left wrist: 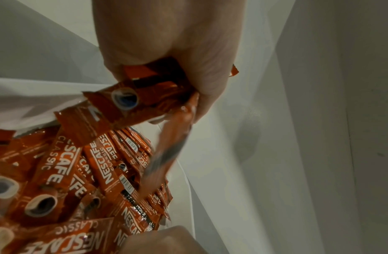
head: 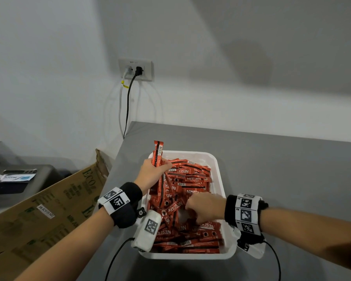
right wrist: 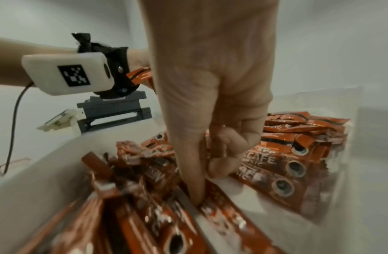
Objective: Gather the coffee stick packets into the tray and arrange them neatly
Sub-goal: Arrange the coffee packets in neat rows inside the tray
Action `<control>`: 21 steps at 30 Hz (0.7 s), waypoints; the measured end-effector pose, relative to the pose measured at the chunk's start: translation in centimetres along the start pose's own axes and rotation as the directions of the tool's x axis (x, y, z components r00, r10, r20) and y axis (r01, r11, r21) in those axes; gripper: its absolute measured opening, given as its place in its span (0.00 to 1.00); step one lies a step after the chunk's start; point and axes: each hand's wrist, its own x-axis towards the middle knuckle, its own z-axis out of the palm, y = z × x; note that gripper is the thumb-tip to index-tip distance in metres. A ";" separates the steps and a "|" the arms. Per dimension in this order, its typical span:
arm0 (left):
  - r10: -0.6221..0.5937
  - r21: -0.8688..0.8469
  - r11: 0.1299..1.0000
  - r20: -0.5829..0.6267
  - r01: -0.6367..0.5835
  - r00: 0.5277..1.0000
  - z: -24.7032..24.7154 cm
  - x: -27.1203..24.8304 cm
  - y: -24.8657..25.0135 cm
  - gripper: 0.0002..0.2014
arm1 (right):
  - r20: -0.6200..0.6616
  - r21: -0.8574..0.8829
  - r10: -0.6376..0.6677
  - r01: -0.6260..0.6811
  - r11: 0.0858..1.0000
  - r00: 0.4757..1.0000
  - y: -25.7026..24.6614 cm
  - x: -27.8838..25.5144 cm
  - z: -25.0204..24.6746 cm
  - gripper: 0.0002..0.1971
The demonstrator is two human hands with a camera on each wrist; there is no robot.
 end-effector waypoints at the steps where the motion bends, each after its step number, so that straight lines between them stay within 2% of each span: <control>1: 0.004 0.016 1.000 0.012 -0.004 1.000 0.0 -0.1 0.0 0.03 | -0.006 0.049 0.002 -0.002 0.999 1.000 0.3 0.0 0.0 0.01; 3: 0.009 0.055 0.998 0.039 -0.011 0.999 -0.1 -0.2 0.0 0.03 | -0.074 0.229 0.060 -0.042 0.973 0.995 1.1 -0.1 -0.4 0.12; 4: 0.004 0.071 0.997 0.059 -0.008 0.998 -0.1 -0.2 0.0 0.04 | -0.137 0.333 0.099 -0.048 0.942 0.986 1.7 -0.3 -0.8 0.13; 6: -0.001 0.144 0.989 0.131 -0.018 0.991 -0.1 -0.2 0.0 0.05 | -0.258 0.528 0.154 0.006 0.849 0.954 2.8 -1.1 -1.8 0.12; 8: -0.014 0.287 0.956 0.261 -0.064 0.965 0.3 -0.6 0.1 0.06 | -0.336 0.682 0.190 0.099 0.725 0.923 3.5 -1.8 -2.5 0.15; 10: -0.038 0.354 0.930 0.372 -0.104 0.927 1.0 -1.0 0.2 0.06 | -0.427 0.732 0.229 0.186 0.655 0.875 3.9 -2.3 -2.5 0.10; 13: -0.052 0.377 0.919 0.410 -0.117 0.910 1.9 -1.3 0.0 0.05 | -0.457 0.778 0.284 0.225 0.586 0.843 4.0 -2.5 -1.7 0.08; 14: -0.059 0.387 0.914 0.417 -0.118 0.907 2.0 -1.3 0.0 0.06 | -0.462 0.776 0.302 0.216 0.592 0.834 4.1 -2.5 -1.5 0.08; 16: -0.069 0.415 0.899 0.455 -0.142 0.888 2.0 -1.3 -0.1 0.06 | -0.455 0.715 0.310 0.135 0.687 0.834 4.4 -2.5 -1.4 0.08; 19: -0.066 0.457 0.864 0.520 -0.212 0.851 1.7 -1.4 0.0 0.05 | -0.325 0.672 0.240 0.045 0.740 0.915 4.5 -2.9 -1.9 0.04; 21: -0.057 0.464 0.853 0.540 -0.240 0.840 1.6 -1.4 -0.1 0.02 | -0.284 0.638 0.203 0.026 0.769 0.937 4.5 -2.9 -2.4 0.05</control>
